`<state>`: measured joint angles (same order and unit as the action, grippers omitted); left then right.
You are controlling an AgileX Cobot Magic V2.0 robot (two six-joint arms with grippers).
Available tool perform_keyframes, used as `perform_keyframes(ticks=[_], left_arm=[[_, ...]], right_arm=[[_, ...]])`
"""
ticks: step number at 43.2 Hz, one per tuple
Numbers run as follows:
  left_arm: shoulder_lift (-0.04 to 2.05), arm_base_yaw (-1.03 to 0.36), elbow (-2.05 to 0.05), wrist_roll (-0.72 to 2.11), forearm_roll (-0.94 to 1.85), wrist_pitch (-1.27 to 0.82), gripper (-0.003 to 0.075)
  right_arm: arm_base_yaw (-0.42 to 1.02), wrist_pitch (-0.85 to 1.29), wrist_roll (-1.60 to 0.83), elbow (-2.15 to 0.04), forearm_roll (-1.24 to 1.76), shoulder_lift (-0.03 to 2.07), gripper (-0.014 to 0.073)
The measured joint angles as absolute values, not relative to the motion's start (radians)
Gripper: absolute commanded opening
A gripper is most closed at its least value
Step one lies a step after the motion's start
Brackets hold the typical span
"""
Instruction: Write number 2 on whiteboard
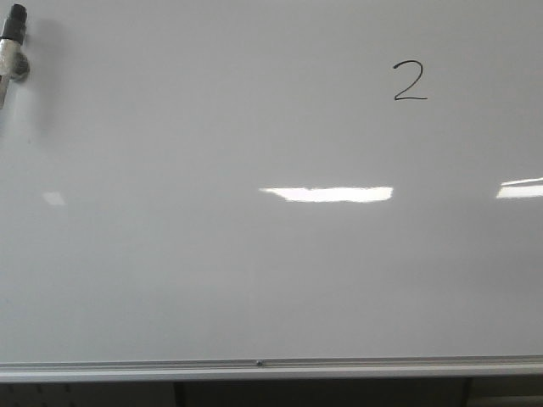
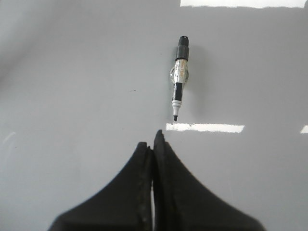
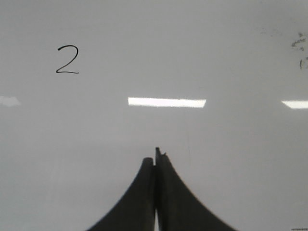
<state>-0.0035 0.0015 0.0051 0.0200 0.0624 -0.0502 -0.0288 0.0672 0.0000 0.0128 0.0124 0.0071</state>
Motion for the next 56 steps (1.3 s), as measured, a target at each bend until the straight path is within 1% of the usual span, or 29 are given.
perform_keyframes(ticks=[3,12,45,56], left_arm=[[-0.004,0.002,0.005,0.020,0.062,-0.050,-0.0020],[-0.004,0.002,0.005,0.020,0.062,-0.050,-0.0020],[-0.004,0.002,0.005,0.020,0.062,-0.050,-0.0020],[-0.004,0.002,0.005,0.020,0.062,-0.050,-0.0020]], right_arm=[[-0.029,0.033,0.000,0.025,0.012,-0.006,-0.0067],[-0.034,0.017,0.000,0.025,0.012,-0.011,-0.0067],[-0.034,0.014,0.000,0.025,0.012,-0.011,-0.0067],[0.006,0.010,0.000,0.025,0.012,-0.011,-0.0067]])
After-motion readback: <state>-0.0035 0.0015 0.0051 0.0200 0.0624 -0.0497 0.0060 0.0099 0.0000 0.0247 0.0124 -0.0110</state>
